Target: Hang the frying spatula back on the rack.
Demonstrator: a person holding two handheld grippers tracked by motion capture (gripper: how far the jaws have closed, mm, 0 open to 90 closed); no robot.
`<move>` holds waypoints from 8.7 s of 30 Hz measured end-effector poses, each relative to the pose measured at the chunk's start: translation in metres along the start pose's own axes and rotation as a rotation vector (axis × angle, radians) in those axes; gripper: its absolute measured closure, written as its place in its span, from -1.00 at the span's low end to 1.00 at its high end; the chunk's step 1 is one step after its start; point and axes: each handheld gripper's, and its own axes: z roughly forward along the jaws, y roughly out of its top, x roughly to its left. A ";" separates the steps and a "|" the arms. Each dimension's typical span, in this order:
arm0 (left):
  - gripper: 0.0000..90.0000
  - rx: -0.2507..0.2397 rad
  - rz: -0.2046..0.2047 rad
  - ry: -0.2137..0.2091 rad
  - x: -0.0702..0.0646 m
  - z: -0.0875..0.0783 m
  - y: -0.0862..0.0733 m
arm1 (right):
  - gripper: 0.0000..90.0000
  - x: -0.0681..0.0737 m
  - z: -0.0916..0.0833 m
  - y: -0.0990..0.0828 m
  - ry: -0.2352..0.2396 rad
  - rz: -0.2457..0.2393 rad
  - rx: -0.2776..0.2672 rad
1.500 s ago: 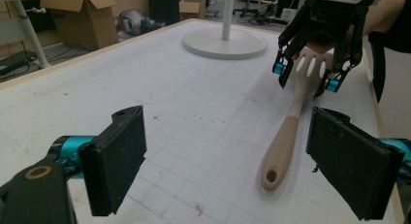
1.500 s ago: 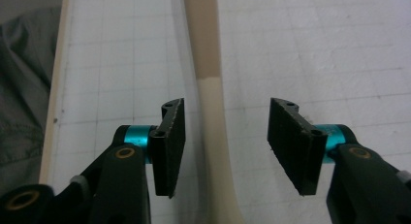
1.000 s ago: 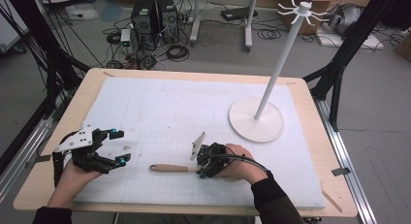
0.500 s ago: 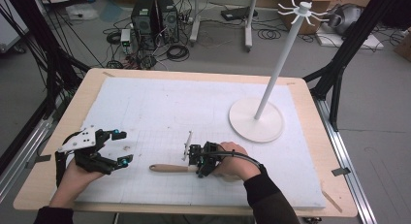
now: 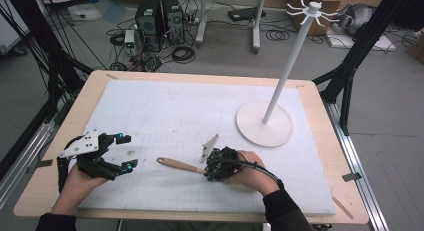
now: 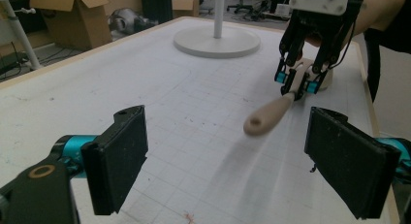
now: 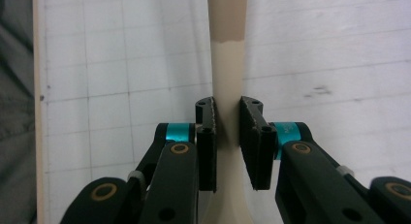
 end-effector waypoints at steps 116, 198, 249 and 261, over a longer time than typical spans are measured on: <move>0.67 -0.179 0.059 -0.603 -0.067 0.126 0.145 | 0.72 0.031 -0.096 -0.013 0.085 -0.062 -0.897; -0.31 -0.162 0.019 -0.381 -0.051 0.017 0.052 | 0.75 -0.112 -0.216 -0.091 -0.427 0.505 -0.982; -0.42 -0.160 -0.001 -0.350 -0.042 0.017 0.042 | -0.46 -0.038 -0.175 -0.142 -0.427 0.379 -0.923; -0.50 -0.157 -0.019 -0.281 -0.030 0.019 0.028 | -0.64 -0.006 -0.122 -0.157 -0.311 0.327 -0.864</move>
